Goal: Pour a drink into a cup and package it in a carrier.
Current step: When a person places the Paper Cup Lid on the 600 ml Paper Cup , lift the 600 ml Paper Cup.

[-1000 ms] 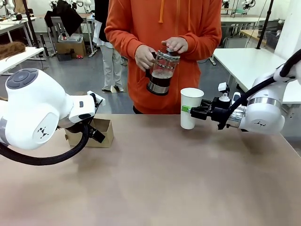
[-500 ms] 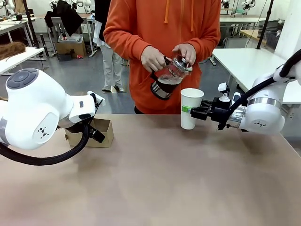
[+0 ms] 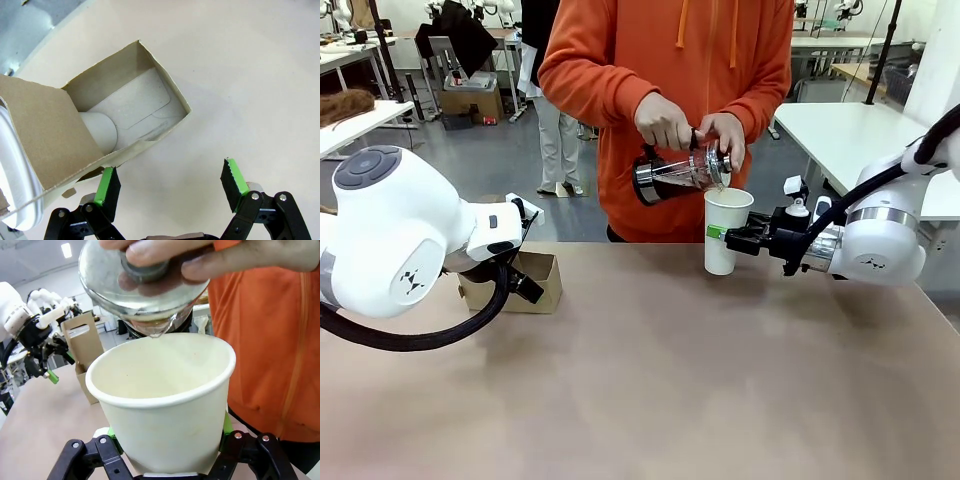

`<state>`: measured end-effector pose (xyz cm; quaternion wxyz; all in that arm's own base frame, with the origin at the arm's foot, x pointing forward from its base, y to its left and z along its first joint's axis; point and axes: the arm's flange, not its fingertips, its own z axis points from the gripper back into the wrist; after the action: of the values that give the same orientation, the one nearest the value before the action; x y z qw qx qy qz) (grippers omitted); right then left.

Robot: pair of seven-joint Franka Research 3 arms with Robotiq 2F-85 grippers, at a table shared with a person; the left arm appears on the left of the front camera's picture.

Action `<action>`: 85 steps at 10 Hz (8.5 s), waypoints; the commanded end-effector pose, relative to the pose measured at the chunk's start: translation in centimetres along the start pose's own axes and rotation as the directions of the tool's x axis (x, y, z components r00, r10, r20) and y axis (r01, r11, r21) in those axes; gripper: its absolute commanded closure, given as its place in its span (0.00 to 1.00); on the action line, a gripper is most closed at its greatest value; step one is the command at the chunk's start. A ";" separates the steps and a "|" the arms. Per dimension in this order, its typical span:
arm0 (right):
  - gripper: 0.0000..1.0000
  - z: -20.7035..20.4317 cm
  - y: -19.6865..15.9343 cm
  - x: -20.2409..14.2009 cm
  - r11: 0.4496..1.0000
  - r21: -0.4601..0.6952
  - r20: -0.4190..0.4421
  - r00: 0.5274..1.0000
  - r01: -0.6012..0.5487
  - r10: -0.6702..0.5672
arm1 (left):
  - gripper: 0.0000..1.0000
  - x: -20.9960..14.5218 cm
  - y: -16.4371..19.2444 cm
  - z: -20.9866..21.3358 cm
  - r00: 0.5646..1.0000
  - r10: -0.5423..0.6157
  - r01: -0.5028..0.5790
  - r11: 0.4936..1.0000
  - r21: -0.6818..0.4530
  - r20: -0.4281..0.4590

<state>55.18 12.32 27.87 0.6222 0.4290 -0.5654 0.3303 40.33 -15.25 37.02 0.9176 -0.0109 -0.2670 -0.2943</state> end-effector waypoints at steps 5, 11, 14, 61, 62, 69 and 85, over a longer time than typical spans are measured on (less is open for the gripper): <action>0.20 0.0 0.2 0.1 1.000 0.000 0.001 1.000 -0.002 0.002 | 0.00 0.0 0.0 0.1 1.000 0.001 -0.001 1.000 -0.002 0.002; 0.20 0.0 0.2 0.1 1.000 0.000 0.001 1.000 -0.002 0.002 | 0.00 0.0 0.0 0.1 1.000 0.001 -0.001 1.000 -0.002 0.002; 0.20 0.0 0.2 0.1 1.000 0.000 0.001 1.000 -0.002 0.002 | 0.00 0.0 0.0 0.1 1.000 0.001 -0.001 1.000 -0.002 0.002; 0.20 0.0 0.2 0.1 1.000 0.000 0.001 1.000 -0.002 0.002 | 0.00 0.0 0.0 0.1 1.000 0.001 -0.001 1.000 -0.002 0.002; 0.20 0.0 0.2 0.1 1.000 0.000 0.001 1.000 -0.002 0.002 | 0.00 0.0 0.0 0.1 1.000 0.001 -0.001 1.000 -0.002 0.002; 0.20 0.0 0.2 0.1 1.000 0.000 0.001 1.000 -0.002 0.002 | 0.00 0.0 0.0 0.1 1.000 0.001 -0.001 1.000 -0.002 0.002; 0.20 4.0 5.6 19.2 0.999 0.032 0.002 1.000 0.009 -0.009 | 0.00 0.0 0.0 0.1 1.000 0.001 -0.001 1.000 -0.002 0.002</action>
<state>52.71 9.82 45.99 0.6000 0.4461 -0.5720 0.3373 40.33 -15.28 37.03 0.9175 -0.0109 -0.2672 -0.2945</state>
